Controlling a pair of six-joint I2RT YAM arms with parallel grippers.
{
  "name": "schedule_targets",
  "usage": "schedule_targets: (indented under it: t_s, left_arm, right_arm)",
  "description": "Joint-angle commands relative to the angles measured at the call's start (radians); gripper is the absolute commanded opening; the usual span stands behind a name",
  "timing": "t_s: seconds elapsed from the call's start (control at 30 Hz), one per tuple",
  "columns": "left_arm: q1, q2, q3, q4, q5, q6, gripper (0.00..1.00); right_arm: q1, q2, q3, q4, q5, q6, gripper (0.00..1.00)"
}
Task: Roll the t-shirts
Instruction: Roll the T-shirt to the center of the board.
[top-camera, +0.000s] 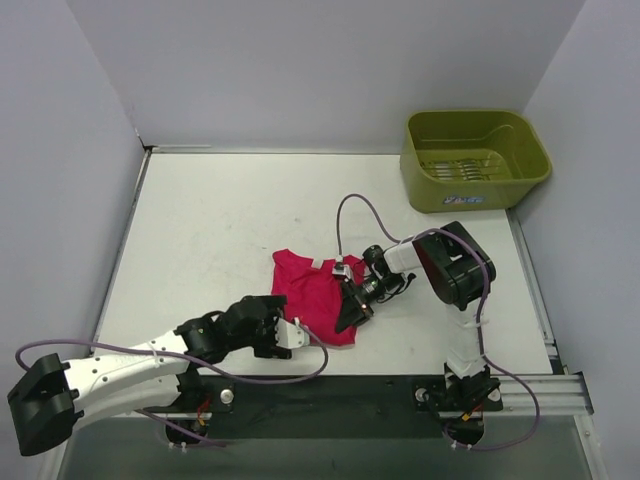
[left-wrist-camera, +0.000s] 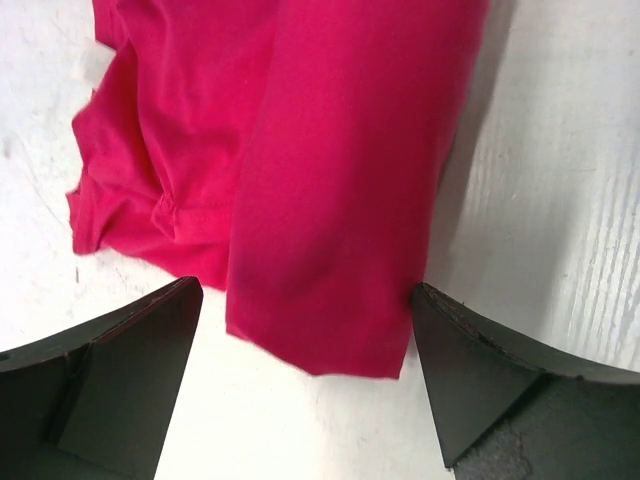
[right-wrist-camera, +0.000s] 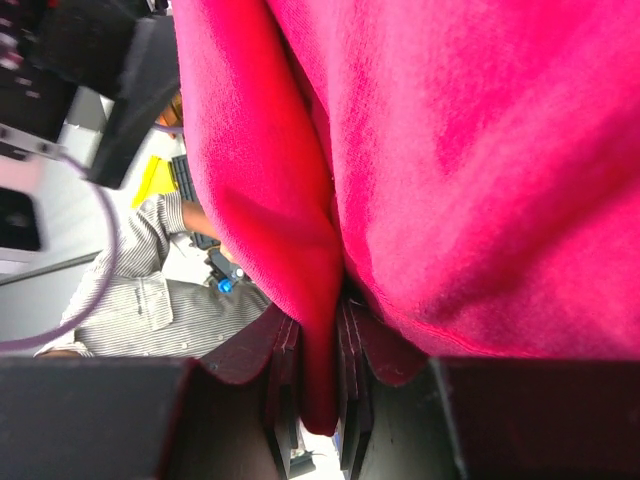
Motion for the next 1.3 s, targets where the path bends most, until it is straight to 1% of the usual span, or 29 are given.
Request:
schedule_targets:
  t_s: [0.0, 0.17, 0.2, 0.33, 0.43, 0.5, 0.57, 0.6, 0.63, 0.67, 0.73, 0.77, 0.8, 0.83, 0.87, 0.9, 0.93, 0.97, 1.0, 1.03, 1.07, 1.13, 1.17, 1.2, 1.23, 1.27]
  left_arm:
    - [-0.115, 0.002, -0.085, 0.321, -0.118, 0.096, 0.97]
    - [-0.179, 0.034, -0.144, 0.376, -0.147, 0.172, 0.98]
    - [-0.186, 0.059, -0.158, 0.408, -0.178, 0.210, 0.97]
    - [-0.186, 0.157, -0.227, 0.506, -0.215, 0.299, 0.97]
    - [-0.188, 0.235, -0.244, 0.560, -0.206, 0.344, 0.88]
    - [-0.186, 0.280, -0.241, 0.573, -0.198, 0.357, 0.74]
    - [-0.186, 0.290, -0.212, 0.509, -0.164, 0.341, 0.64]
    - [-0.186, 0.287, -0.202, 0.484, -0.156, 0.330, 0.59]
    - [-0.186, 0.286, -0.185, 0.455, -0.132, 0.316, 0.58]
    - [-0.183, 0.280, -0.152, 0.380, -0.120, 0.283, 0.57]
    - [-0.174, 0.268, -0.118, 0.314, -0.059, 0.246, 0.55]
    - [-0.171, 0.251, -0.098, 0.263, -0.031, 0.226, 0.55]
    - [-0.168, 0.245, -0.095, 0.251, -0.009, 0.215, 0.54]
    - [-0.165, 0.238, -0.089, 0.217, 0.011, 0.204, 0.53]
    - [-0.162, 0.235, -0.073, 0.186, 0.065, 0.195, 0.53]
    - [-0.159, 0.234, -0.072, 0.171, 0.081, 0.189, 0.51]
    - [-0.156, 0.243, -0.067, 0.159, 0.101, 0.178, 0.50]
    - [-0.153, 0.244, -0.063, 0.149, 0.141, 0.175, 0.49]
    - [-0.136, 0.251, -0.055, 0.140, 0.159, 0.175, 0.49]
    - [-0.131, 0.258, -0.052, 0.137, 0.172, 0.173, 0.48]
    - [-0.125, 0.260, -0.049, 0.135, 0.207, 0.170, 0.48]
    - [-0.088, 0.266, -0.026, 0.099, 0.261, 0.176, 0.49]
    - [-0.073, 0.266, -0.017, 0.085, 0.305, 0.183, 0.50]
    - [-0.049, 0.270, -0.004, 0.068, 0.363, 0.184, 0.51]
    - [-0.035, 0.293, 0.025, 0.034, 0.385, 0.192, 0.53]
    - [-0.004, 0.312, 0.049, -0.005, 0.425, 0.215, 0.53]
  right_arm:
    - [0.004, 0.098, -0.042, -0.165, 0.206, 0.153, 0.01]
    - [-0.006, 0.107, -0.039, -0.168, 0.195, 0.153, 0.01]
    - [-0.007, 0.110, -0.038, -0.168, 0.189, 0.153, 0.01]
    - [-0.012, 0.122, -0.033, -0.171, 0.177, 0.154, 0.01]
    - [-0.015, 0.130, -0.030, -0.177, 0.172, 0.153, 0.01]
    - [-0.015, 0.132, -0.025, -0.184, 0.175, 0.150, 0.01]
    - [-0.015, 0.132, -0.022, -0.194, 0.189, 0.145, 0.02]
    - [-0.016, 0.119, -0.021, -0.196, 0.192, 0.145, 0.10]
    - [-0.025, 0.101, -0.022, -0.197, 0.216, 0.135, 0.18]
    - [-0.036, 0.072, -0.039, -0.193, 0.236, 0.131, 0.31]
    - [-0.077, -0.067, -0.073, -0.158, 0.284, 0.119, 0.38]
    - [-0.093, -0.124, -0.079, -0.151, 0.316, 0.112, 0.46]
    - [-0.111, -0.254, -0.087, -0.118, 0.339, 0.104, 0.49]
    - [-0.137, -0.325, -0.097, -0.092, 0.382, 0.070, 0.56]
    - [-0.145, -0.395, -0.119, -0.066, 0.400, 0.052, 0.59]
    - [-0.147, -0.525, -0.123, -0.041, 0.433, 0.026, 0.61]
    - [-0.147, -0.580, -0.130, -0.029, 0.456, 0.012, 0.62]
    - [-0.133, -0.633, -0.154, -0.015, 0.474, -0.026, 0.65]
    - [-0.118, -0.737, -0.171, 0.025, 0.505, -0.028, 0.67]
    - [-0.104, -0.784, -0.182, 0.036, 0.528, -0.039, 0.67]
    - [-0.057, -0.865, -0.191, 0.045, 0.584, -0.060, 0.68]
    - [0.034, -0.960, -0.217, 0.051, 0.643, -0.117, 0.68]
    - [0.151, -1.070, -0.244, 0.063, 0.730, -0.185, 0.69]
    - [0.222, -1.127, -0.302, 0.089, 0.768, -0.227, 0.69]
    - [0.284, -1.182, -0.347, 0.105, 0.813, -0.256, 0.70]
    - [0.339, -1.286, -0.384, 0.135, 0.853, -0.286, 0.71]
